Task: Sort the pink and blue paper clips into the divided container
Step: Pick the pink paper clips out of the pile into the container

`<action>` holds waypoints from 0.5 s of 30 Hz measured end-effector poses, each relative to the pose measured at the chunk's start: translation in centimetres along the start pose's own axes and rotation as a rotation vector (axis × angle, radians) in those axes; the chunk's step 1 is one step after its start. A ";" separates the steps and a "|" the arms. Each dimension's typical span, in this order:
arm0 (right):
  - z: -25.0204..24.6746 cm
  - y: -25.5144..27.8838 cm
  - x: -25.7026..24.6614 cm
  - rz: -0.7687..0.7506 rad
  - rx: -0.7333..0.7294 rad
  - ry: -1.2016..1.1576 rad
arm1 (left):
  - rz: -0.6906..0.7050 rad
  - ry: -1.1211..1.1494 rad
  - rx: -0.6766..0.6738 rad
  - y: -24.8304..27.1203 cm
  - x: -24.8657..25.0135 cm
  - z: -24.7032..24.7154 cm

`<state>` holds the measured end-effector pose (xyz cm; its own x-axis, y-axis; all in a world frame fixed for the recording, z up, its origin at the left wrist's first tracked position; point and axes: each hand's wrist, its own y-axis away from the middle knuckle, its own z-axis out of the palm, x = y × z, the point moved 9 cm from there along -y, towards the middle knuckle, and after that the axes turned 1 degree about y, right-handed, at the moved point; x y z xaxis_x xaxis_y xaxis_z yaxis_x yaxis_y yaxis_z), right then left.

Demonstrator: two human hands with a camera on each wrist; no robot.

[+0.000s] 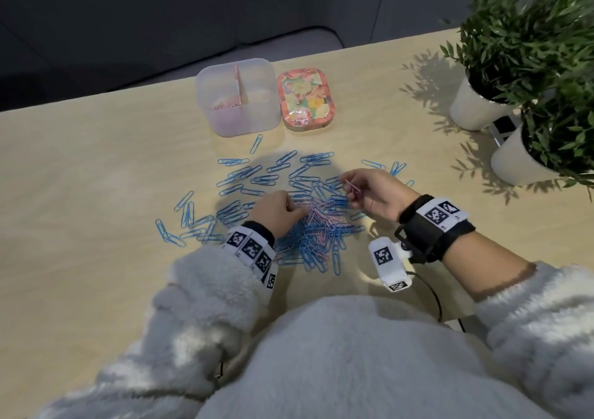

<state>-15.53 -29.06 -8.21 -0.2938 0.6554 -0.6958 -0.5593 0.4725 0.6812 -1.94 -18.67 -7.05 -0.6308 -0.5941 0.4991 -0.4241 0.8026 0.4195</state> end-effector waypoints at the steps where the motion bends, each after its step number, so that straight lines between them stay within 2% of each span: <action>1: 0.4 0.0 0.4 0.040 -0.003 -0.002 | 0.009 -0.040 0.016 0.1 0.2 0.1; 3: 1.0 0.0 0.9 0.079 -0.007 0.050 | 0.022 -0.077 0.008 0.2 0.4 0.2; 4: 1.1 -0.3 0.8 0.050 0.002 0.142 | 0.023 -0.063 -0.013 0.2 0.2 0.3; 8: 2.0 -0.8 -1.4 -0.320 0.045 0.836 | 0.012 0.107 -0.093 0.3 -0.7 0.0; 10: 3.1 -0.9 -1.5 -0.417 0.035 1.103 | 0.035 0.146 -0.107 0.4 -0.7 -0.7; 13: 4.0 -1.2 -0.8 -0.421 0.028 1.341 | 0.032 0.264 -0.104 0.5 -1.0 -2.5; 15: 4.2 -1.3 -0.9 -0.405 0.016 1.382 | -0.001 0.405 -0.106 0.4 -1.6 -3.5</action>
<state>-11.28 -27.75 -7.47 -0.6276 -0.6038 -0.4915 -0.7784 0.4974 0.3830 1.18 -17.61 -5.07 -0.3148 -0.5850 0.7475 -0.3418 0.8045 0.4857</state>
